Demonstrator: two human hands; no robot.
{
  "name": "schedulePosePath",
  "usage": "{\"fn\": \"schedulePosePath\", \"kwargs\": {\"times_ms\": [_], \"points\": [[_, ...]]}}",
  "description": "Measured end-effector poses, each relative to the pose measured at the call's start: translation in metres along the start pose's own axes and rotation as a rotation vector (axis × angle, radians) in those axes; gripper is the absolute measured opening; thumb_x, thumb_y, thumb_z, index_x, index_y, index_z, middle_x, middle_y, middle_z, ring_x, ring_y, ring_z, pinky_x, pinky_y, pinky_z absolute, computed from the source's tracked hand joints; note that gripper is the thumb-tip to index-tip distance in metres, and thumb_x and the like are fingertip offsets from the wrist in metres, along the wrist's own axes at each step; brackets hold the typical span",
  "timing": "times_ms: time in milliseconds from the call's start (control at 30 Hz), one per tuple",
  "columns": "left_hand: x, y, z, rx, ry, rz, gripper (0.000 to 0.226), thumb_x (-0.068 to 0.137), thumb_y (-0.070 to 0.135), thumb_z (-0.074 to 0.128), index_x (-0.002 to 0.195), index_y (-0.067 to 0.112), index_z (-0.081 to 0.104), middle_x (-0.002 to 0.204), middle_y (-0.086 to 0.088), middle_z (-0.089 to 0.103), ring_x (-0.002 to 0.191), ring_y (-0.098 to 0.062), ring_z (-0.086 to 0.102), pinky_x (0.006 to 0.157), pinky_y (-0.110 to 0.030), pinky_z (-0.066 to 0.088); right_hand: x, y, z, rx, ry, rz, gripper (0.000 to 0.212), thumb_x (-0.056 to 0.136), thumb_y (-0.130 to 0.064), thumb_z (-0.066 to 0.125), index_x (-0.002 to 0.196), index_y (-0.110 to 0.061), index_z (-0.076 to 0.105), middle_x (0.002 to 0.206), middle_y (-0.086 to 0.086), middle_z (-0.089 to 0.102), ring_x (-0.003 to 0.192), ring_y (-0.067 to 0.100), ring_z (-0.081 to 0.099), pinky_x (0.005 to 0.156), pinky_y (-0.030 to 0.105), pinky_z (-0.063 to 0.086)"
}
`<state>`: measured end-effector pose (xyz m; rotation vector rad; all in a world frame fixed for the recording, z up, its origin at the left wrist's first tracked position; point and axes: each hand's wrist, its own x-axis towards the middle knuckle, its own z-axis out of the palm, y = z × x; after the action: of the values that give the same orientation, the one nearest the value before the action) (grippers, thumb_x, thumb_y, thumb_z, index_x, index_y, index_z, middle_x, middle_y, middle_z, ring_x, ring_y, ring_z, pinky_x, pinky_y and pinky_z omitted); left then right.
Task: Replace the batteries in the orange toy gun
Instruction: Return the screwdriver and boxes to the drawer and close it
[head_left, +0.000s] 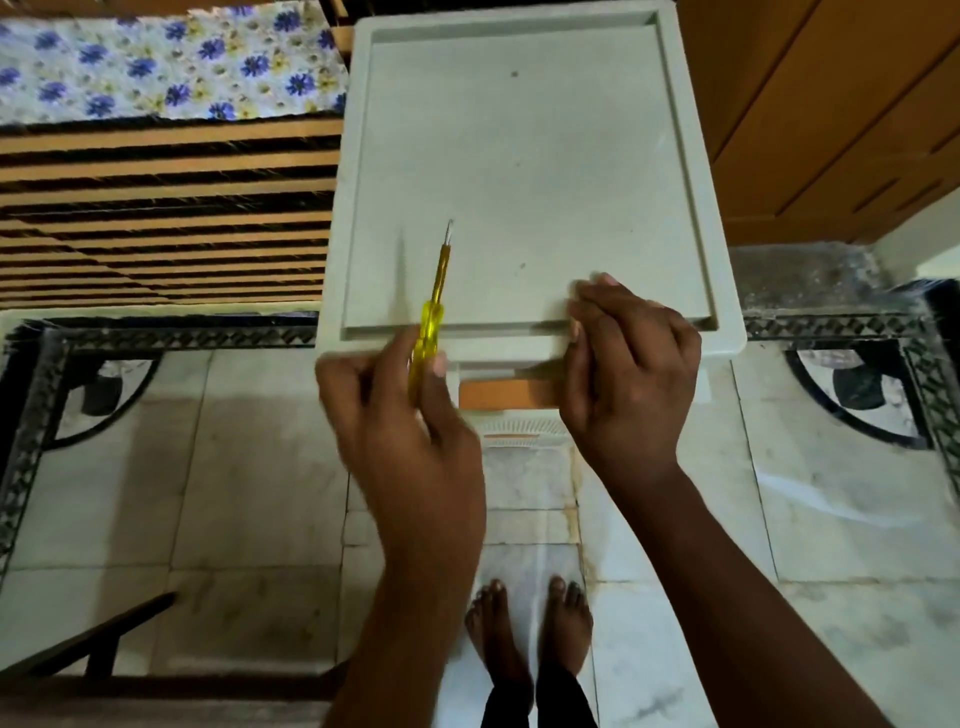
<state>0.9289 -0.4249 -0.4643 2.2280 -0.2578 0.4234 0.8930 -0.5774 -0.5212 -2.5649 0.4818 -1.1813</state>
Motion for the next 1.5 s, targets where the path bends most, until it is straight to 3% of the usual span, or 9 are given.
{"fn": "schedulePosePath", "kwargs": {"times_ms": [167,233,433,667,867,1100,1267,1367,1500], "points": [[-0.109,-0.018,-0.036,-0.022,-0.122,-0.159,0.024,0.095,0.02,0.063,0.114,0.008,0.074,0.097,0.003,0.042,0.082,0.001,0.053,0.078,-0.002,0.039,0.0,0.0,-0.001,-0.012,-0.011,-0.015,0.027,0.105,-0.015,0.053,0.11,-0.005,0.077,0.126,0.007,0.074,0.127,0.021,0.067,0.095,0.046,0.045],[-0.141,-0.032,-0.032,-0.034,-0.176,-0.235,0.026,0.093,0.026,0.062,0.115,0.018,0.074,0.096,0.008,0.042,0.078,0.003,0.057,0.069,-0.01,0.047,0.0,0.0,-0.002,-0.039,-0.03,-0.023,0.029,0.106,-0.02,0.053,0.113,-0.005,0.076,0.127,0.008,0.073,0.127,0.023,0.067,0.094,0.046,0.044],[-0.127,-0.077,0.027,0.065,-0.222,-0.3,0.014,0.094,0.004,0.068,0.107,0.007,0.073,0.093,-0.002,0.048,0.074,0.0,0.044,0.076,-0.003,0.037,-0.004,0.001,-0.002,-0.088,-0.062,-0.037,0.034,0.107,-0.027,0.05,0.117,-0.006,0.075,0.13,0.009,0.072,0.125,0.027,0.066,0.096,0.046,0.042],[-0.05,-0.122,0.114,0.264,-0.342,-0.222,0.017,0.096,0.01,0.058,0.106,0.002,0.07,0.118,-0.02,0.064,0.117,-0.034,0.058,0.084,-0.037,0.053,-0.004,0.0,-0.003,-0.077,-0.053,-0.027,0.033,0.106,-0.027,0.052,0.118,-0.007,0.075,0.13,0.008,0.072,0.124,0.026,0.066,0.097,0.045,0.043],[-0.028,-0.134,0.142,0.369,-0.472,-0.268,0.018,0.099,0.016,0.055,0.105,0.006,0.068,0.108,-0.016,0.071,0.107,-0.037,0.065,0.084,-0.043,0.052,-0.005,0.001,-0.002,-0.059,-0.037,-0.033,0.033,0.105,-0.027,0.053,0.117,-0.006,0.076,0.129,0.009,0.072,0.122,0.027,0.067,0.096,0.045,0.043],[-0.023,-0.142,0.156,0.235,-0.49,-0.422,0.022,0.102,0.021,0.054,0.119,0.012,0.063,0.125,-0.01,0.068,0.12,-0.029,0.059,0.091,-0.025,0.039,-0.005,0.001,-0.002,-0.05,-0.051,-0.041,0.034,0.105,-0.027,0.052,0.117,-0.006,0.076,0.128,0.009,0.073,0.123,0.028,0.068,0.097,0.046,0.044],[-0.022,-0.146,0.15,0.229,-0.548,-0.383,0.026,0.097,0.026,0.053,0.117,0.01,0.062,0.119,-0.011,0.067,0.117,-0.031,0.06,0.093,-0.026,0.04,-0.005,0.001,-0.007,-0.018,-0.073,-0.061,0.032,0.105,-0.025,0.054,0.117,-0.005,0.076,0.128,0.013,0.072,0.123,0.031,0.067,0.097,0.048,0.044],[-0.024,-0.134,0.128,0.155,-0.408,-0.313,0.035,0.09,0.029,0.063,0.117,0.006,0.064,0.12,-0.015,0.068,0.121,-0.035,0.06,0.111,-0.037,0.043,-0.013,-0.001,-0.018,0.049,-0.075,-0.053,0.021,0.1,-0.015,0.064,0.111,-0.002,0.077,0.121,0.022,0.07,0.118,0.036,0.065,0.096,0.049,0.044],[-0.026,-0.095,0.076,-0.155,-0.221,-0.517,0.017,0.088,0.009,0.072,0.105,0.01,0.07,0.1,-0.005,0.074,0.097,-0.021,0.071,0.081,-0.011,0.051,-0.034,-0.008,-0.043,0.038,-0.041,0.17,0.017,0.093,-0.008,0.074,0.11,-0.006,0.077,0.119,0.023,0.063,0.117,0.034,0.056,0.095,0.048,0.042]]}}
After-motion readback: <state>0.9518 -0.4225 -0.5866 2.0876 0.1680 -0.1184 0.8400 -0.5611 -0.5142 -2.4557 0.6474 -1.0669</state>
